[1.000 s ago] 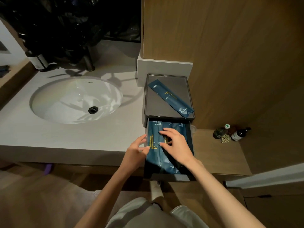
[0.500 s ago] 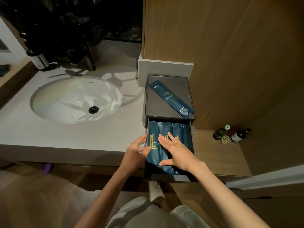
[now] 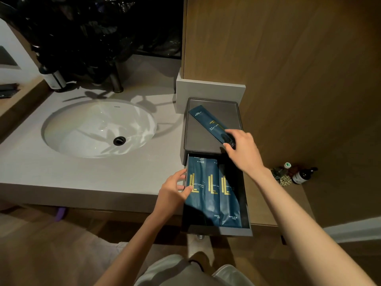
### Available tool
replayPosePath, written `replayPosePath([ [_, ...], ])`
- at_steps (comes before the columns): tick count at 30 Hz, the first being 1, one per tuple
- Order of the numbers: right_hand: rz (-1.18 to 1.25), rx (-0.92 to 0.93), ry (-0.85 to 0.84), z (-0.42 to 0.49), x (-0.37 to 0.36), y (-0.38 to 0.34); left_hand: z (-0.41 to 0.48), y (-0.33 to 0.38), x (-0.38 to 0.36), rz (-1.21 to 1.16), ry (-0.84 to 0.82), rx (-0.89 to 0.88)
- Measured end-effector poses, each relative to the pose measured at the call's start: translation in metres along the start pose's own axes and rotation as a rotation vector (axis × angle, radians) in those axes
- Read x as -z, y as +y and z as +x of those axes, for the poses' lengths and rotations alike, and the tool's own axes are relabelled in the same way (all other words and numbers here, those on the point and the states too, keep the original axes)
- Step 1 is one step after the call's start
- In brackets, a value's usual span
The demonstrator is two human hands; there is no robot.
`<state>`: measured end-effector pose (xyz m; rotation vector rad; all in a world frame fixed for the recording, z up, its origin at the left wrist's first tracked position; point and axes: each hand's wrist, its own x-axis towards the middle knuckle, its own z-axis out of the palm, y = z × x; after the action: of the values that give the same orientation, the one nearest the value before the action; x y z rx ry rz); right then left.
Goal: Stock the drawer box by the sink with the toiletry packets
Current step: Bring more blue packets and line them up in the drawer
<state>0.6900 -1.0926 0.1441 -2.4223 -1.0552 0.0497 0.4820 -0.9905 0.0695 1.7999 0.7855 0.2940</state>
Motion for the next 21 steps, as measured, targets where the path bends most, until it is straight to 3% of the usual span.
replayPosePath([
  [4, -0.075, -0.179, -0.081, 0.024, -0.011, 0.007, 0.000, -0.002, 0.002, 0.058, 0.017, -0.067],
  [10, -0.041, -0.279, -0.092, 0.034, -0.013, 0.005, 0.001, 0.003, 0.008, 0.093, 0.015, -0.035],
  [16, 0.025, -0.122, -0.040, 0.019, 0.005, 0.003, 0.008, 0.039, 0.032, 0.154, 0.132, -0.200],
  [21, -0.048, 0.144, 0.022, -0.005, 0.034, -0.007, 0.030, 0.095, 0.053, 0.393, 0.197, -0.543],
])
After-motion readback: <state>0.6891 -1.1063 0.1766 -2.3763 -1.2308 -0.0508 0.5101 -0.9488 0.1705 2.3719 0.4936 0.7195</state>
